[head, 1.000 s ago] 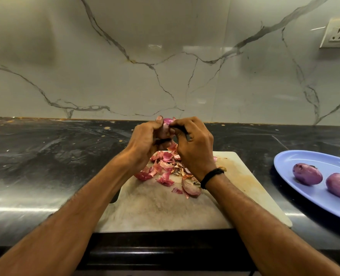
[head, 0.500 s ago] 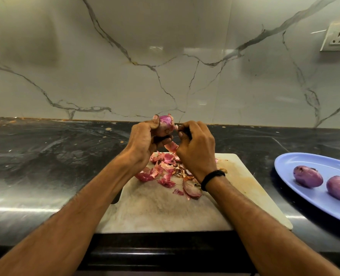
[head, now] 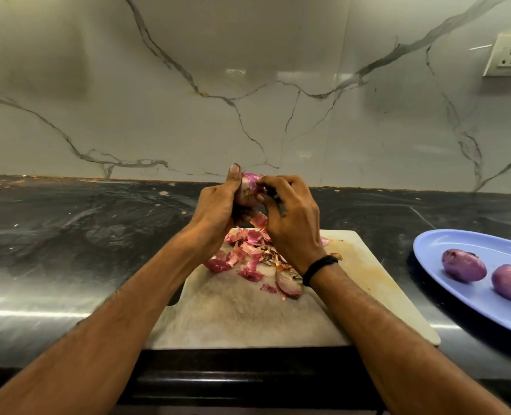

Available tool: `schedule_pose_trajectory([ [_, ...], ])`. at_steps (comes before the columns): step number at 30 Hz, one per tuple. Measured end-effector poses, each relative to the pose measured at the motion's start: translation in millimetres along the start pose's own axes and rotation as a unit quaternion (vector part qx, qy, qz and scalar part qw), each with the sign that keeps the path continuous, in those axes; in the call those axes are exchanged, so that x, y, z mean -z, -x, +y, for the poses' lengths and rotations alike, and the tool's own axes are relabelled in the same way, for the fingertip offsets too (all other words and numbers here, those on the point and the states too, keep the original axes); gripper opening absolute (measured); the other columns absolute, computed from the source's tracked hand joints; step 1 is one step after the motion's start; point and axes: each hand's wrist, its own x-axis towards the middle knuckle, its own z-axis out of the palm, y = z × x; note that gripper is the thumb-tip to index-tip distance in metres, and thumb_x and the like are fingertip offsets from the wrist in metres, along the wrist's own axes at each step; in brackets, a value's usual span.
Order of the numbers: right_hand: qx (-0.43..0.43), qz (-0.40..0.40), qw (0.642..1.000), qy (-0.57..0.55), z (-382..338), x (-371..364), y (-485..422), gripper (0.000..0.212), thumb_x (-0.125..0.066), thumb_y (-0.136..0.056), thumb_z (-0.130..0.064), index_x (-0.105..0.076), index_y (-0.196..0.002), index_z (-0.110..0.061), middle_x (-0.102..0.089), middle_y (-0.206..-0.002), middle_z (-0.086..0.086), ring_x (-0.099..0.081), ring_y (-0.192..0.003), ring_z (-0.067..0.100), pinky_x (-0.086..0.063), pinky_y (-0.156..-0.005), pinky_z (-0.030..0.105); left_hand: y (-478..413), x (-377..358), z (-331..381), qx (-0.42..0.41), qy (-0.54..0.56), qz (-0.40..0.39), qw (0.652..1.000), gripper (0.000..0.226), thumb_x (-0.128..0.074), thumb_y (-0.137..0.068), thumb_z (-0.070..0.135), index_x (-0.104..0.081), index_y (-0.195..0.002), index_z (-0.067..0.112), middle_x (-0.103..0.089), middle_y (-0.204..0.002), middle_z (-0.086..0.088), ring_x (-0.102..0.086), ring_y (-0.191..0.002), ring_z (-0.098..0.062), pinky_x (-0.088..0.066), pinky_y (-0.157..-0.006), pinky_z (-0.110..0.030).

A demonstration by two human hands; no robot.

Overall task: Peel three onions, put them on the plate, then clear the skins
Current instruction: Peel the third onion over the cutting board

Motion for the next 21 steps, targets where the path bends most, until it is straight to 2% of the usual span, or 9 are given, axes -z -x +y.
schedule_pose_trajectory([
  [2, 0.008, -0.007, 1.0, -0.001, 0.3, 0.8, -0.8, 0.029, -0.067, -0.087, -0.003, -0.065, -0.116, -0.008, -0.057, -0.11, 0.011, -0.05, -0.097, 0.009, -0.036, -0.082, -0.004, 1.4, 0.3, -0.7, -0.009, -0.008, -0.008, 1.0, 0.063, -0.047, -0.099, 0.056, -0.071, -0.101, -0.002, -0.073, -0.082, -0.015, -0.068, -0.063, -0.017, -0.057, -0.062, -0.029],
  [4, 0.016, -0.019, 1.0, 0.0, 1.5, 2.1, -1.6, 0.031, -0.07, -0.086, -0.006, -0.065, -0.116, -0.009, -0.056, -0.113, 0.011, -0.048, -0.1, 0.009, -0.036, -0.081, -0.003, 1.2, 0.5, -1.2, -0.006, -0.01, -0.003, 1.0, 0.065, -0.05, -0.097, 0.059, -0.072, -0.099, -0.002, -0.072, -0.077, -0.012, -0.068, -0.063, -0.017, -0.057, -0.063, -0.03],
  [8, 0.039, -0.07, 0.996, -0.026, 2.6, 0.2, -2.4, 0.041, -0.076, -0.082, -0.008, -0.061, -0.121, -0.01, -0.051, -0.121, 0.011, -0.049, -0.109, 0.012, -0.039, -0.092, 0.005, -1.9, 4.6, -2.9, -0.001, -0.034, 0.023, 0.999, 0.067, -0.05, -0.092, 0.067, -0.074, -0.099, 0.005, -0.075, -0.086, -0.016, -0.065, -0.067, -0.019, -0.054, -0.066, -0.03],
  [11, 0.056, -0.085, 0.995, -0.016, 3.7, -1.8, -2.3, 0.045, -0.077, -0.081, -0.007, -0.059, -0.122, -0.011, -0.052, -0.121, 0.01, -0.053, -0.106, 0.013, -0.036, -0.087, -0.001, -2.9, 5.1, -3.6, -0.028, -0.054, 0.037, 0.997, 0.068, -0.05, -0.093, 0.067, -0.072, -0.102, 0.004, -0.076, -0.092, -0.015, -0.074, -0.08, -0.024, -0.059, -0.07, -0.031],
  [13, 0.066, -0.083, 0.994, -0.01, 5.0, -1.4, -2.2, 0.043, -0.076, -0.082, -0.006, -0.058, -0.12, -0.012, -0.054, -0.117, 0.008, -0.054, -0.1, 0.012, -0.037, -0.083, -0.003, -2.0, 3.8, -3.9, -0.052, -0.076, 0.044, 0.995, 0.071, -0.049, -0.095, 0.064, -0.069, -0.1, -0.004, -0.073, -0.087, -0.018, -0.074, -0.077, -0.02, -0.06, -0.064, -0.026],
  [15, 0.071, -0.078, 0.994, -0.008, 6.0, -0.6, -2.0, 0.041, -0.075, -0.083, -0.006, -0.058, -0.12, -0.011, -0.055, -0.115, 0.008, -0.053, -0.097, 0.01, -0.037, -0.082, -0.002, -2.2, 3.3, -4.4, -0.07, -0.092, 0.05, 0.992, 0.078, -0.049, -0.094, 0.066, -0.065, -0.101, -0.011, -0.067, -0.094, -0.03, -0.069, -0.08, -0.028, -0.063, -0.073, -0.036],
  [17, 0.076, -0.077, 0.994, -0.008, 6.3, -0.6, -1.7, 0.039, -0.074, -0.084, -0.006, -0.059, -0.119, -0.01, -0.055, -0.114, 0.008, -0.054, -0.095, 0.011, -0.038, -0.081, -0.001, -0.3, 3.4, -3.4, -0.078, -0.101, 0.051, 0.991, 0.083, -0.049, -0.093, 0.068, -0.063, -0.101, -0.013, -0.064, -0.098, -0.035, -0.065, -0.083, -0.033, -0.058, -0.086, -0.05],
  [19, 0.085, -0.077, 0.993, -0.01, 5.6, -1.3, -1.4, 0.035, -0.072, -0.086, -0.007, -0.059, -0.118, -0.01, -0.055, -0.112, 0.007, -0.055, -0.093, 0.012, -0.041, -0.08, 0.002, 0.5, 3.3, -2.8, -0.078, -0.105, 0.057, 0.99, 0.082, -0.049, -0.094, 0.067, -0.063, -0.102, -0.014, -0.064, -0.099, -0.035, -0.063, -0.08, -0.031, -0.058, -0.082, -0.049],
  [21, 0.092, -0.074, 0.993, -0.009, 5.6, -2.1, -1.1, 0.03, -0.071, -0.086, -0.007, -0.059, -0.114, -0.008, -0.055, -0.11, 0.007, -0.054, -0.091, 0.011, -0.041, -0.079, 0.004, -1.0, 3.3, -4.6, -0.076, -0.107, 0.065, 0.989, 0.08, -0.047, -0.095, 0.065, -0.064, -0.103, -0.013, -0.066, -0.097, -0.033, -0.062, -0.076, -0.028, -0.056, -0.072, -0.039],
])
